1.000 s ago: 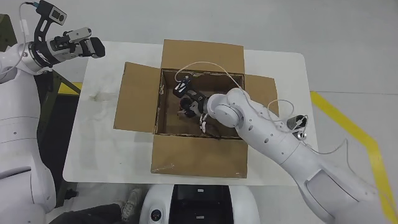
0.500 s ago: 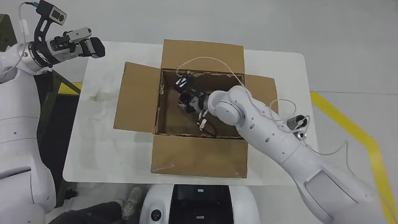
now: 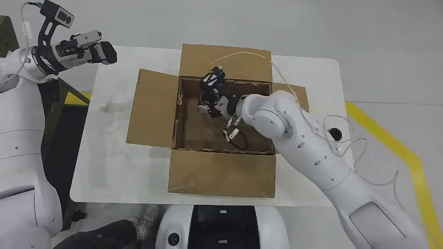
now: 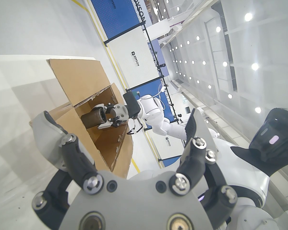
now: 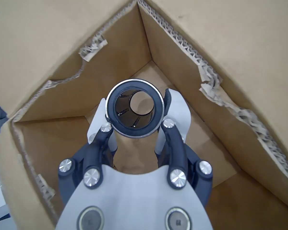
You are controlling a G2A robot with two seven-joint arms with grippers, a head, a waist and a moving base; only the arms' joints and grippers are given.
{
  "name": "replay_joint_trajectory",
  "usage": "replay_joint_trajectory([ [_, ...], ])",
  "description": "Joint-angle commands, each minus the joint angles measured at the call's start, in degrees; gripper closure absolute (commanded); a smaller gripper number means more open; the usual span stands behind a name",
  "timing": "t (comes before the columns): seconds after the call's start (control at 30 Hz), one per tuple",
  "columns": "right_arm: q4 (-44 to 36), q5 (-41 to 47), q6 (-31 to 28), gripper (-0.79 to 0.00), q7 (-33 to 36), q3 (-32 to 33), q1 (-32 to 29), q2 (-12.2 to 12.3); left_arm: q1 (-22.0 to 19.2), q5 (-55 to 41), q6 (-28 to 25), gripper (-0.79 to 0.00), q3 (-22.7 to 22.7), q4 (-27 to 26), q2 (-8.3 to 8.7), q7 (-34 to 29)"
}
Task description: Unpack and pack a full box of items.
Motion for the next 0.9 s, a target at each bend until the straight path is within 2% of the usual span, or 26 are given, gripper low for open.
replay_joint_trajectory([
  [0.0, -2.5, -0.3, 0.1, 0.0, 0.9, 1.3, -0.8, 0.4, 0.0, 0.0, 0.0, -0.785, 0.0, 0.0, 0.0, 0.0],
  [0.43, -15.2, -1.6, 1.7, 0.0, 8.0, 9.0, -5.2, 2.5, 0.0, 0.0, 0.0, -0.785, 0.0, 0.0, 0.0, 0.0],
  [0.87, -25.8, -2.0, 1.5, 0.0, 11.7, 19.1, -12.3, 4.9, 0.0, 0.0, 0.0, -0.785, 0.0, 0.0, 0.0, 0.0],
])
